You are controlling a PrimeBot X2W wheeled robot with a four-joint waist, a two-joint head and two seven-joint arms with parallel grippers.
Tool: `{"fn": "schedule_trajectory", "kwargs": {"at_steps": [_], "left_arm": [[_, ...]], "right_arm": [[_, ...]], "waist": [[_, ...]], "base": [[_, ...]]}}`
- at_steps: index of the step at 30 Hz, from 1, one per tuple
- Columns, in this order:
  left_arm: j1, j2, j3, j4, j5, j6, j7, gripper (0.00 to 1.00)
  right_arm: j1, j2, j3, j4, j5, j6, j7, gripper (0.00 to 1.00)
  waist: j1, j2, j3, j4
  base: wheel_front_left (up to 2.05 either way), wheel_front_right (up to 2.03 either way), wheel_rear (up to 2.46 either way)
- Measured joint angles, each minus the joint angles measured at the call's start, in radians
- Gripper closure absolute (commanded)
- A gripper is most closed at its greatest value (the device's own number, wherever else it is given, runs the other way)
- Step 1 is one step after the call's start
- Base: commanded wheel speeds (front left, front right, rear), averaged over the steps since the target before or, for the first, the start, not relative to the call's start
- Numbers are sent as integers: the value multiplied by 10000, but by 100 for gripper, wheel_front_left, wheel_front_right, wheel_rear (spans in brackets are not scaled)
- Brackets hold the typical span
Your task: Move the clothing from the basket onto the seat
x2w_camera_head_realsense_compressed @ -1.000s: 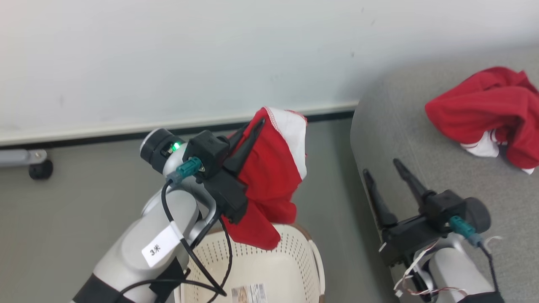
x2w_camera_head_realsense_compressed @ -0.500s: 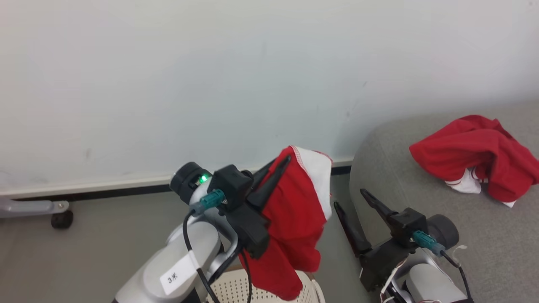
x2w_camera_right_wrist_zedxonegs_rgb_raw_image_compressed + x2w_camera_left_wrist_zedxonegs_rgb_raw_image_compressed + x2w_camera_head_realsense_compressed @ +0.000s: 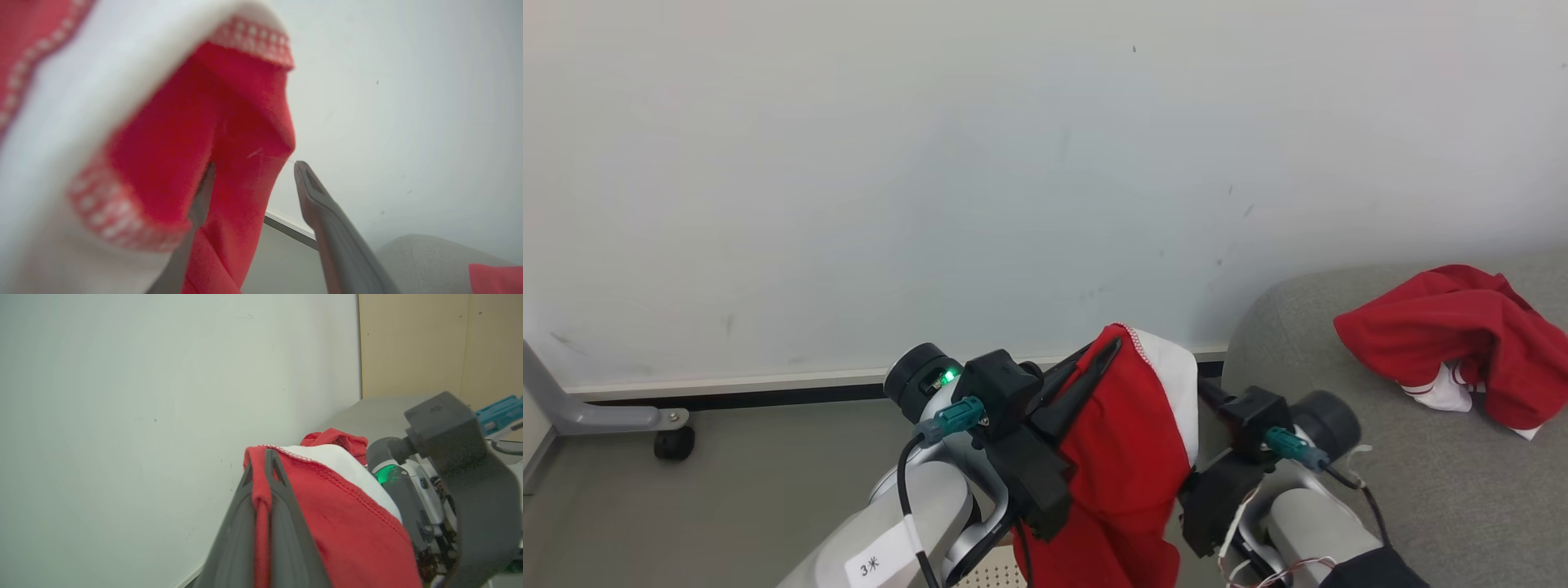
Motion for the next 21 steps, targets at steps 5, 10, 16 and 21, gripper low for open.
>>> {"fn": "schedule_trajectory", "kwargs": {"at_steps": [5, 10, 16, 21], "left_arm": [[38, 36, -19, -242, -36, 0, 132, 100], [153, 196, 0, -330, -92, 4, 263, 100], [279, 389, 130, -349, -222, 100, 355, 100], [646, 662, 345, -395, -339, 268, 449, 67]], "right_arm": [[-250, 42, 836, -8, 562, 4, 0, 0], [-510, 13, 1356, -77, 951, 10, 0, 96], [-656, -286, 1672, -176, 1337, 10, 0, 100], [-787, -393, 1804, -174, 1699, 10, 0, 100]], "waist": [[0, 0, 26, 83], [1, 1, 70, 99], [1, 0, 111, 30], [1, 0, 152, -123]], "base": [[0, 0, 0], [0, 0, 0], [0, 0, 0], [0, 0, 0]]}}
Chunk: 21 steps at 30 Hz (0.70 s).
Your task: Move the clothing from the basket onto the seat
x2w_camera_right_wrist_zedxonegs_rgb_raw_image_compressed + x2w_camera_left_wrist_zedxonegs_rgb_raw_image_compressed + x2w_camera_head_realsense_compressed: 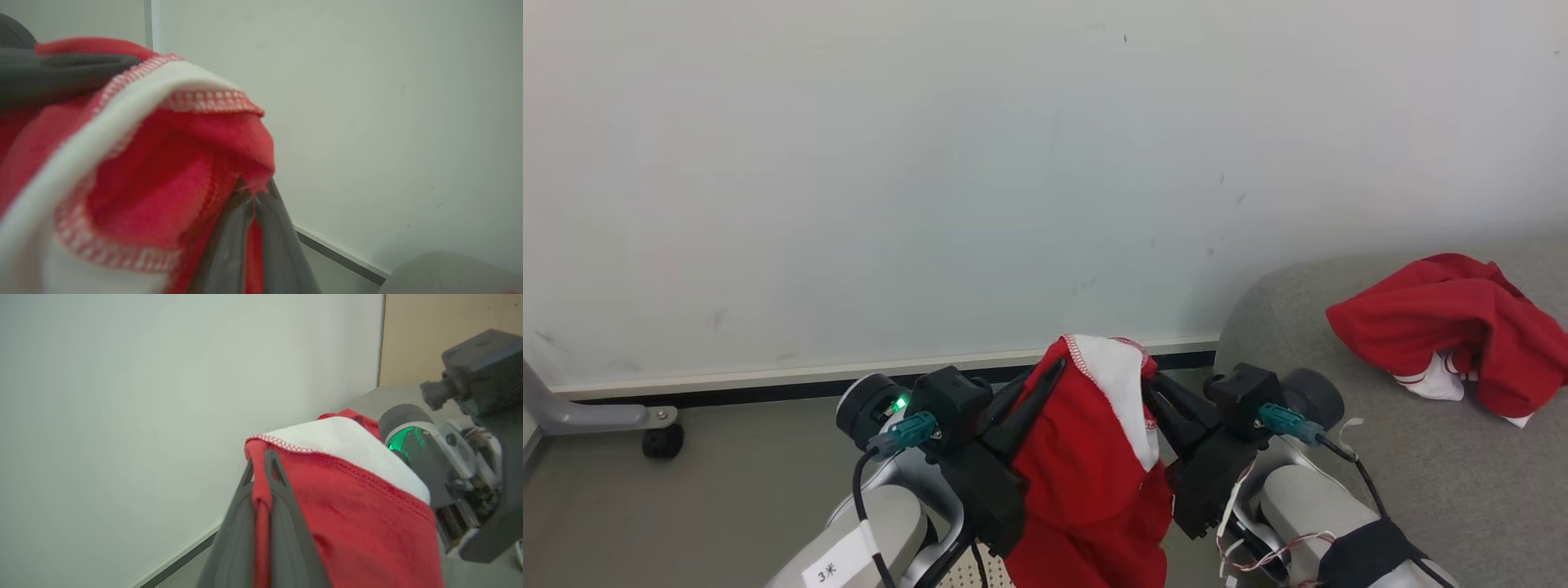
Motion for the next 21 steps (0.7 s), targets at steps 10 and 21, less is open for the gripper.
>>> {"fn": "schedule_trajectory", "kwargs": {"at_steps": [10, 21], "left_arm": [[633, 222, 274, -2, -382, 205, -113, 0], [1532, 201, 155, -341, -395, 276, -477, 0]], "right_arm": [[-237, -579, -165, -15, 320, 0, 0, 100], [-208, -1772, -717, -512, 472, 0, 0, 100]], "waist": [[0, 0, 97, -447], [0, 0, 190, -1448]], "base": [[0, 0, 0], [0, 0, 0]]}}
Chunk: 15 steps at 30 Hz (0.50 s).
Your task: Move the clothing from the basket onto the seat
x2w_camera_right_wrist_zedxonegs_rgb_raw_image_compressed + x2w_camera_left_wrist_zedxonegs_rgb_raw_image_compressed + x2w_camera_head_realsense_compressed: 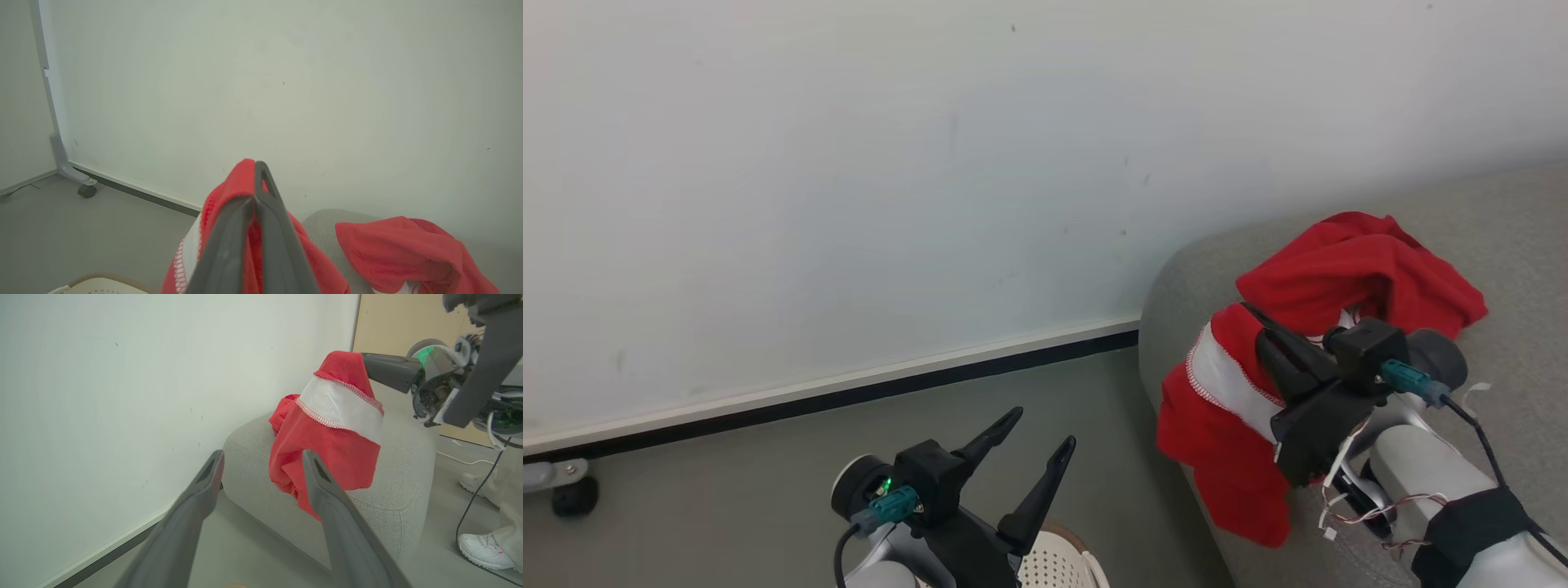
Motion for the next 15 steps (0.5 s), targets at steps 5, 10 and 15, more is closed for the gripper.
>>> {"fn": "schedule_trajectory", "kwargs": {"at_steps": [5, 10, 15], "left_arm": [[193, -242, -150, -88, 0, -4, -75, 0], [291, -464, -265, -123, 0, 0, -151, 0], [481, -506, -255, -182, 2, 173, -169, 0]], "right_arm": [[323, -523, -173, -508, -15, -58, 0, 100], [516, -863, -313, -1116, -79, -192, 0, 100], [534, -1070, -422, -1672, -109, -203, 0, 100]], "waist": [[0, 0, 30, -576], [0, 0, 77, -1194], [-1, 0, 162, -1827]], "base": [[0, 0, 0], [0, 0, 0], [0, 0, 0]]}}
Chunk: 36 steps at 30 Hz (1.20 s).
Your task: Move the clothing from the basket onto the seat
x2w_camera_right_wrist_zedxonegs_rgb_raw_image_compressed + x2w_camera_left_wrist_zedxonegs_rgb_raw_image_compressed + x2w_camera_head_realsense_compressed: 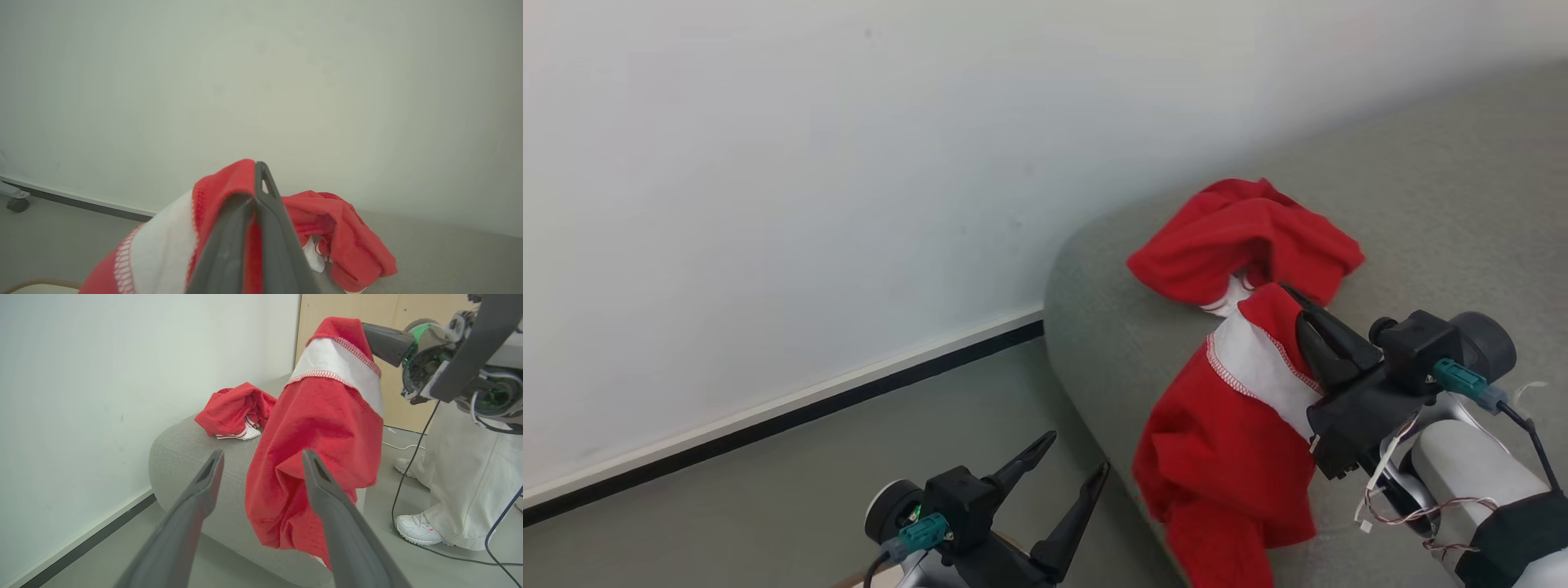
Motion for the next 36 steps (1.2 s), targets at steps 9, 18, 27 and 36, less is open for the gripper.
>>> {"fn": "schedule_trajectory", "kwargs": {"at_steps": [9, 18, 27, 36], "left_arm": [[19, -140, -56, -165, 61, 132, -73, 0], [-115, 6, -115, -330, 222, 167, -15, 0], [-762, 370, -117, -1022, 692, 222, 163, 0], [-1351, 598, -109, -1875, 1135, 307, 349, 0]], "right_arm": [[-97, -497, -385, -437, 19, -71, 2, 100], [-2057, -1212, -1028, -186, 10, -54, 199, 100], [-4705, -1904, -1789, 855, -119, 8, 832, 100], [-6552, -2750, -2531, 2046, -207, -90, 1421, 100]], "waist": [[0, -1, 437, -949], [1, 0, 1320, -1052], [2, 1, 2313, -645], [1, 1, 3385, 20]], "base": [[0, 0, 0], [0, 0, 0], [0, 0, 0], [0, 0, 0]]}}
